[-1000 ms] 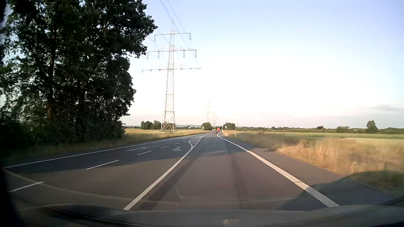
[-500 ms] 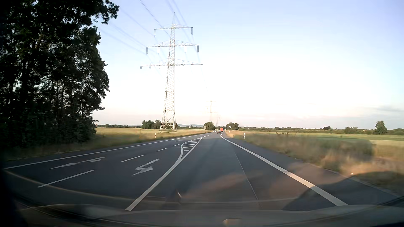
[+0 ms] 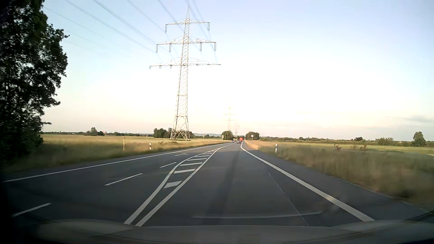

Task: Follow the waypoints while adhering to traffic rules and regulations

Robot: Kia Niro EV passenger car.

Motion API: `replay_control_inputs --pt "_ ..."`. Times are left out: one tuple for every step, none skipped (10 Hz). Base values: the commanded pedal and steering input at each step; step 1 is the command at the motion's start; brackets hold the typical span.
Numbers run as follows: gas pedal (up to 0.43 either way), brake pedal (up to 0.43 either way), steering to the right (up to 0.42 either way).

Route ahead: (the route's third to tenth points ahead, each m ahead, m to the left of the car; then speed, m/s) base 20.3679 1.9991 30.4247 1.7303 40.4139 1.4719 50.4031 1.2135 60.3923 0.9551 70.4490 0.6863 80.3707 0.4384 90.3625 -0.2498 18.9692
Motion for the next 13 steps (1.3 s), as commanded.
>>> replay_control_inputs --pt "0.059 0.018 -0.005" --pt "0.059 0.018 -0.003" --pt "0.059 0.024 -0.003" --pt "0.059 0.018 -0.001" --pt "0.059 0.018 0.001" --pt "0.067 0.018 0.003" --pt "0.067 0.024 0.004" --pt "0.067 0.024 0.006" --pt "0.067 0.024 0.006" --pt "0.067 0.024 0.006" --pt "0.067 0.024 0.007" --pt "0.067 0.024 0.007" --pt "0.067 0.018 0.007"
